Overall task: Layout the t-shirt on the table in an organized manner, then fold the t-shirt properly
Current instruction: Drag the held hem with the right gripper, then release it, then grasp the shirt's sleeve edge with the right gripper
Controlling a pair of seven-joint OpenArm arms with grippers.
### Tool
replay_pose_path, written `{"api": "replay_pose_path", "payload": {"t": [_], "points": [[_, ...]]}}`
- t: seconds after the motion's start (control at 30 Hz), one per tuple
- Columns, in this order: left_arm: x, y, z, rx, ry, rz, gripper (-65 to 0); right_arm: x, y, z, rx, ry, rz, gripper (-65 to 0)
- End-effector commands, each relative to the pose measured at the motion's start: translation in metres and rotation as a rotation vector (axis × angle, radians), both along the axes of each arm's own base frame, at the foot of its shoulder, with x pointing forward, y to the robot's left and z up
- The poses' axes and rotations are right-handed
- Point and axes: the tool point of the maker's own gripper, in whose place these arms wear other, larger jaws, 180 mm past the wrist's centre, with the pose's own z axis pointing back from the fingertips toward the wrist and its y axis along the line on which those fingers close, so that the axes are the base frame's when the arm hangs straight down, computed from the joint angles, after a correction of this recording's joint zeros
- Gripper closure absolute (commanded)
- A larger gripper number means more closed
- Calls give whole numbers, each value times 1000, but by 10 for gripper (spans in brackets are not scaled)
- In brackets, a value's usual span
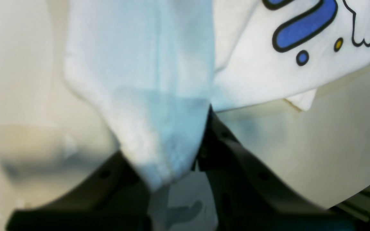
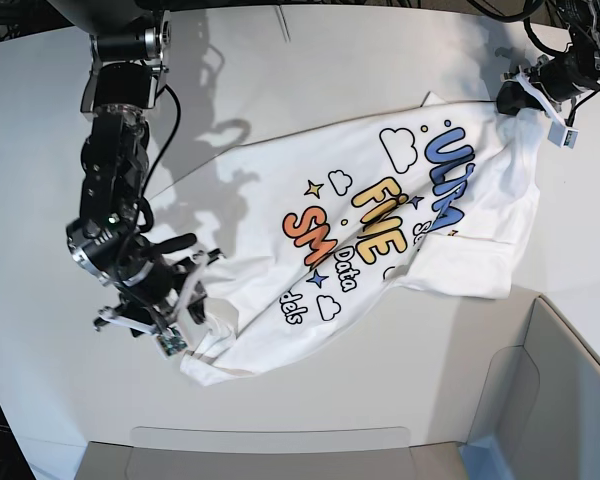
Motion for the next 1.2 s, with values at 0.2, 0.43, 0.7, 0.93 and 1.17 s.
{"api": "replay_pose_path", "payload": {"t": [0.2,0.43,0.7,0.93,1.17], "points": [[-7,8,-2,39,43,-14,-35,-47,-100,-31,-55,138,-200,-217],[-7,8,-2,39,41,-13,-35,-92,-142,-62,-77,275,-296,-217],[-7,8,-2,39,41,-13,-35,-94,-173,-106,39,412,-385,-218],[-7,8,-2,39,41,-13,-35,-69,-153,-125,155,380,-324,-218],[-7,8,-2,39,41,-13,-35,-62,-124,-127,170,379,-238,-217]]}}
